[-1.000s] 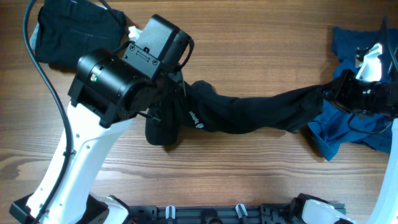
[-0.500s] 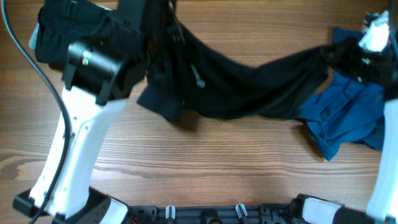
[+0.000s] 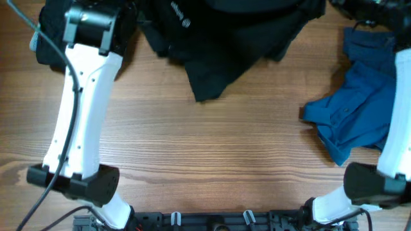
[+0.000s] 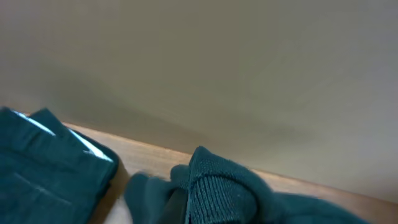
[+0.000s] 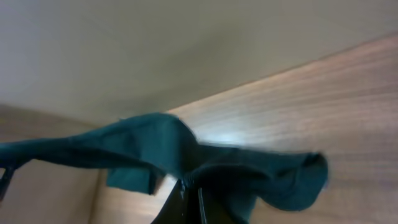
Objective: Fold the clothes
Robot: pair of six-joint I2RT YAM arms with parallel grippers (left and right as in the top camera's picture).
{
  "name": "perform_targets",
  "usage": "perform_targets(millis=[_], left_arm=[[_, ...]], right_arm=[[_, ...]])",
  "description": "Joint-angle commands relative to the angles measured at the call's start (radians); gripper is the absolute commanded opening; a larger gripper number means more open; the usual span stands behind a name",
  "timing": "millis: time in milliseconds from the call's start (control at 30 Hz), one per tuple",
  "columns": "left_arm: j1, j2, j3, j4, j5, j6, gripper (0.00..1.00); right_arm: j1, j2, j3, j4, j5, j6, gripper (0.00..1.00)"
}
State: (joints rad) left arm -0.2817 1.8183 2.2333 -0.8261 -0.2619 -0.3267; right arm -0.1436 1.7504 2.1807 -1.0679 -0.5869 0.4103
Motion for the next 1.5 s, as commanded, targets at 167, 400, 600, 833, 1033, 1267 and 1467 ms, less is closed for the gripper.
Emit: perform_targets(millis=[167,400,600,833,1033,1267,1467], left_arm=[[-0.002,-0.135,0.052,-0.33,0.018,-0.055,0.04],[-0.023,-0.185,0.052,-0.346,0.033,-0.035,0.04],[-0.134,-0.337,0.052,-0.413,0.034,-0.104,0.04],[-0.151,-0.342,0.052,-0.425,0.033,-0.108,0.04],[-0.151,-0.279,0.052,-0.475,-0.03,-0.107,0.04],[-0.147,-0.23,0.052,-0.525,-0.072,-0.108,0.04],[-0.147,-0.22,0.052,-0.572,-0.072,-0.13,0.04]], right_arm=[[0.0,-0.055,0.03,-0.293,0.165,-0.145,0.05],[0.0,-0.105,0.031,-0.304,0.054,-0.121,0.04],[0.0,-0.238,0.031,-0.321,0.075,-0.071,0.04],[0.0,-0.223,0.031,-0.326,0.079,-0.063,0.04],[0.0,-0.175,0.031,-0.336,0.203,-0.065,0.04],[0.0,-0.132,0.03,-0.393,0.381,-0.033,0.04],[0.0,-0.101,0.028,-0.527,0.458,-0.044,0.04]])
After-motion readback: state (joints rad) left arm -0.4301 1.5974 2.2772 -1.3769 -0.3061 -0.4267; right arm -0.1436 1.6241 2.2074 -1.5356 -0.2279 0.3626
